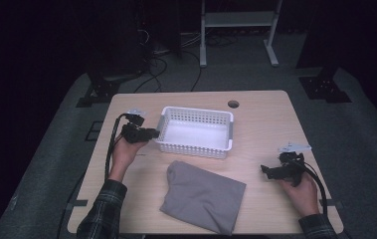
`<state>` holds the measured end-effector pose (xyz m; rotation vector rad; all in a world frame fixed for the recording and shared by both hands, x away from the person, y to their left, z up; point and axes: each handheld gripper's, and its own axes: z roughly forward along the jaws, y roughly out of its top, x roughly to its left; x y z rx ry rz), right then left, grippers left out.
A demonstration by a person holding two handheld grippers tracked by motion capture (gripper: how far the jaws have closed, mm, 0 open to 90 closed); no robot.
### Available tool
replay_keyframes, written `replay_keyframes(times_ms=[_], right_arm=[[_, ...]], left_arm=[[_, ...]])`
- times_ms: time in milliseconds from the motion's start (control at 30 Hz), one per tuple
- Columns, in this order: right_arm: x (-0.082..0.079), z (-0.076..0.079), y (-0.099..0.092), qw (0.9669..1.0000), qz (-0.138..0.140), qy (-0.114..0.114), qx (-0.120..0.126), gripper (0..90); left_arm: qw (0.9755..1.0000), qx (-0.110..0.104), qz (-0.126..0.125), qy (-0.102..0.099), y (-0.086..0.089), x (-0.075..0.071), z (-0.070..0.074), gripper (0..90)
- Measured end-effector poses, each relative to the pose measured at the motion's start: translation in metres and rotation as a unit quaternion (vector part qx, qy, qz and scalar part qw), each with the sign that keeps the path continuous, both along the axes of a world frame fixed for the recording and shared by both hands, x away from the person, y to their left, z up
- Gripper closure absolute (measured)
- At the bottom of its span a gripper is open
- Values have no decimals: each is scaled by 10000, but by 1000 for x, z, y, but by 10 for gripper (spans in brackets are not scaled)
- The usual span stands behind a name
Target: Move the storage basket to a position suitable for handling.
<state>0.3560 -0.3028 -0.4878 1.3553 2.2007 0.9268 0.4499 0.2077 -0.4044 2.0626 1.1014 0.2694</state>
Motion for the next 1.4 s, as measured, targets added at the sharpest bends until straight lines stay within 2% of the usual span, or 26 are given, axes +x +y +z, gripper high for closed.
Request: replay_keyframes(times_ms=[433, 733, 1067, 1400], right_arm=[[0, 0, 0, 10000, 0, 1, -2, 0], [0, 0, 0, 10000, 0, 0, -1, 0], [0, 0, 0, 10000, -1, 1, 0, 0], [0, 0, 0, 10000, -2, 3, 0, 0]], left_arm=[[9998, -31, -180, -42, -13, -1, 0, 731], [9995, -81, -306, 4, -22, -4, 0, 725], [9981, -90, -601, 69, -42, -10, 1, 707], [9971, -104, -756, 81, -56, -12, 1, 698]])
